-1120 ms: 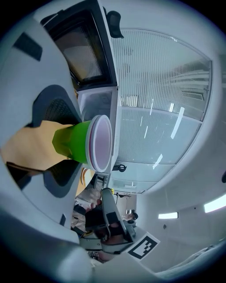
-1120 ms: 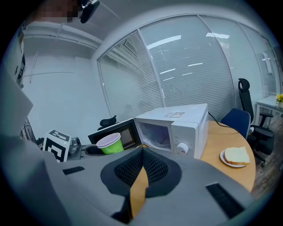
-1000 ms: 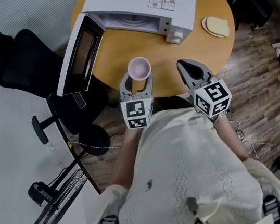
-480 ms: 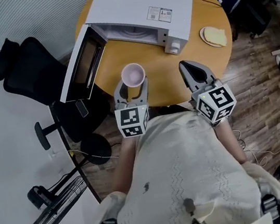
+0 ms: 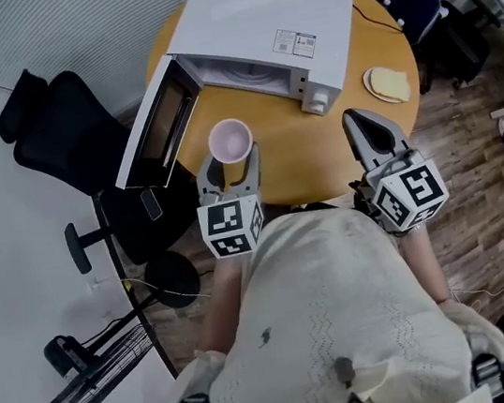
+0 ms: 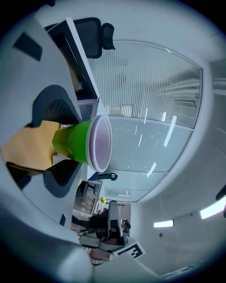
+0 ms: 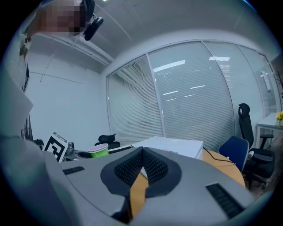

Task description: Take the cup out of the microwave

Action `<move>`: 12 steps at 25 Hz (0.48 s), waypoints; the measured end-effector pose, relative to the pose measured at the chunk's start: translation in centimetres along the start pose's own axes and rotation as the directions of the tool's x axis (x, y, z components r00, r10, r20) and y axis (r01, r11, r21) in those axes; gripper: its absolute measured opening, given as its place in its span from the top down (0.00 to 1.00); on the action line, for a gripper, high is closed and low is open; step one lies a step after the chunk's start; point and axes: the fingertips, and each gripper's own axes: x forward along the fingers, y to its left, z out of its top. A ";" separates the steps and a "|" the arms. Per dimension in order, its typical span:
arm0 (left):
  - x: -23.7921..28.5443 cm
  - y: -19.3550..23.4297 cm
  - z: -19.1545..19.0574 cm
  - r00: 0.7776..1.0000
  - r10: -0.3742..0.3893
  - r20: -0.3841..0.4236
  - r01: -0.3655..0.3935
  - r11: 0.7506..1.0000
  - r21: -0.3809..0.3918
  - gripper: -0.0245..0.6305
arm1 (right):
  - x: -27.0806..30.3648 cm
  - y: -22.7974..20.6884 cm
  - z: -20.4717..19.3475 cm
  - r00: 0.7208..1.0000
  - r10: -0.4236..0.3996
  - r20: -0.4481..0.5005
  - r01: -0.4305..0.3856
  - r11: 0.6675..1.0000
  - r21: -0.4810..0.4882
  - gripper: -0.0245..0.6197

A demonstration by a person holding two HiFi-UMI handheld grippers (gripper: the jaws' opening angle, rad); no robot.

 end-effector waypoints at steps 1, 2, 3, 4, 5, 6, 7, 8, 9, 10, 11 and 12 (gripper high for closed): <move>-0.2 0.1 0.6 1.000 0.003 0.007 -0.003 1.000 -0.002 0.55 | -0.2 -0.1 0.6 1.000 0.000 0.010 0.000 1.000 -0.010 0.95; -0.3 0.1 1.2 1.000 0.005 0.015 -0.005 1.000 -0.001 0.55 | -0.3 -0.3 1.2 1.000 -0.002 0.021 0.002 1.000 -0.017 0.95; -0.5 0.2 1.8 1.000 0.006 0.024 -0.007 1.000 0.001 0.55 | -0.6 -0.4 1.8 0.999 -0.005 0.033 0.006 1.000 -0.023 0.95; -0.8 0.2 2.5 0.999 0.006 0.036 -0.007 1.000 0.002 0.55 | -0.8 -0.5 2.4 0.999 -0.010 0.045 0.012 1.000 -0.025 0.95; -1.0 0.2 3.3 0.999 0.006 0.050 -0.006 1.000 0.001 0.55 | -1.0 -0.7 2.9 0.998 -0.015 0.056 0.016 1.000 -0.026 0.95; -1.4 0.2 4.1 0.998 0.006 0.065 -0.006 1.000 -0.002 0.55 | -1.2 -0.8 3.4 0.998 -0.018 0.066 0.020 0.999 -0.028 0.95; -1.7 0.2 5.0 0.997 0.008 0.079 -0.008 1.000 -0.005 0.55 | -1.4 -0.9 3.9 0.997 -0.021 0.073 0.023 0.999 -0.028 0.95; -2.0 0.2 5.8 0.996 0.010 0.090 -0.010 1.000 -0.004 0.55 | -1.5 -0.9 4.3 0.997 -0.023 0.079 0.025 0.999 -0.030 0.95; -2.2 0.2 6.6 0.995 0.011 0.099 -0.011 1.000 0.000 0.55 | -1.7 -1.0 4.7 0.996 -0.025 0.082 0.027 0.999 -0.032 0.95; -2.5 0.1 7.3 0.994 0.009 0.108 -0.010 1.000 0.006 0.55 | -1.7 -1.0 5.0 0.996 -0.027 0.084 0.030 0.999 -0.035 0.95; -2.7 0.0 8.0 0.993 0.005 0.118 -0.006 1.000 0.014 0.55 | -1.8 -1.0 5.3 0.996 -0.029 0.088 0.032 0.999 -0.040 0.95; -2.9 -0.2 8.7 0.992 -0.004 0.128 0.002 1.000 0.020 0.55 | -1.8 -1.0 5.7 0.995 -0.028 0.095 0.033 0.998 -0.046 0.95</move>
